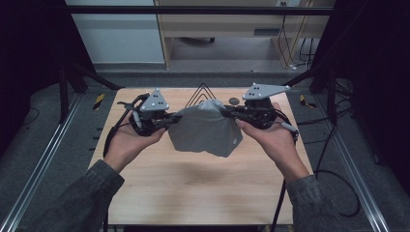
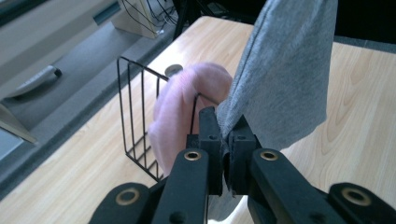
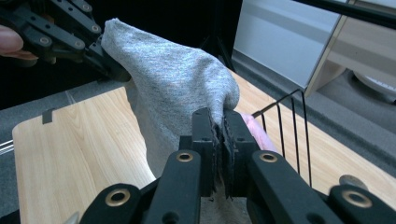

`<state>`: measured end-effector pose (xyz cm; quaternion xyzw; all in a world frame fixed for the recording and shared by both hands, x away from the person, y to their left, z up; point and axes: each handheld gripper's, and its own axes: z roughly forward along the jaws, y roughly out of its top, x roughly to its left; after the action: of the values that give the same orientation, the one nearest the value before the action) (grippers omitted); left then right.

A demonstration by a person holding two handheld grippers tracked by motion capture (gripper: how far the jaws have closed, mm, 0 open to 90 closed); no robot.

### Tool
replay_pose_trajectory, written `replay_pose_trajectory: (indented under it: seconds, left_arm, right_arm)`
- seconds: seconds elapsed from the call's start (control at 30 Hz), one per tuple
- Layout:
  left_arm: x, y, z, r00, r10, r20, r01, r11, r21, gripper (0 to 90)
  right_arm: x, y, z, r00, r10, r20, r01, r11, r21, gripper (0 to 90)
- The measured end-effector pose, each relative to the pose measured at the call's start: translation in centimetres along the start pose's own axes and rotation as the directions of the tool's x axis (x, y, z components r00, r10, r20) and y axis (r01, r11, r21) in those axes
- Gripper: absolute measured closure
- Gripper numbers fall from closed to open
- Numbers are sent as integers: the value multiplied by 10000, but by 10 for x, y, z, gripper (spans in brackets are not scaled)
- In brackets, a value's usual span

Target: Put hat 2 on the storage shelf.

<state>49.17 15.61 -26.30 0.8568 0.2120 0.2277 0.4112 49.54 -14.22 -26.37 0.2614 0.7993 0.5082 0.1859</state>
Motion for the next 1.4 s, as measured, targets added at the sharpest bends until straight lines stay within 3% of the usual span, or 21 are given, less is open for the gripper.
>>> replay_pose_trajectory:
  seconds: [0.13, 0.33, 0.47, 0.87, 1.13, 1.4]
  left_arm:
    - [4, 15, -11, 9995, 145, -288, -151, 9996, -218, 872]
    - [16, 40, -17, 9974, 286, -669, -318, 9983, -481, 872]
    - [26, 52, -16, 9980, 55, -625, -105, 9968, -798, 872]
    - [44, 68, -2, 9970, -169, -756, 68, 9913, -1317, 872]
    - [57, 79, 7, 9936, -641, -925, 440, 9776, -2056, 871]
    - [62, 91, 17, 9900, -487, -1326, 164, 9720, -2342, 870]
  right_arm:
    - [1, 12, -9, 9999, -113, 120, 117, 9993, -345, 851]
    - [-6, 30, -15, 9993, 89, 351, -62, 9969, -789, 851]
    - [-15, 38, -16, 9986, 252, 474, -204, 9947, -1007, 851]
    - [-38, 47, -12, 9960, 454, 769, -343, 9895, -1402, 852]
    - [-53, 54, -7, 9922, 725, 1017, -521, 9802, -1909, 852]
    - [-71, 53, 2, 9872, 1100, 1151, -817, 9705, -2267, 852]
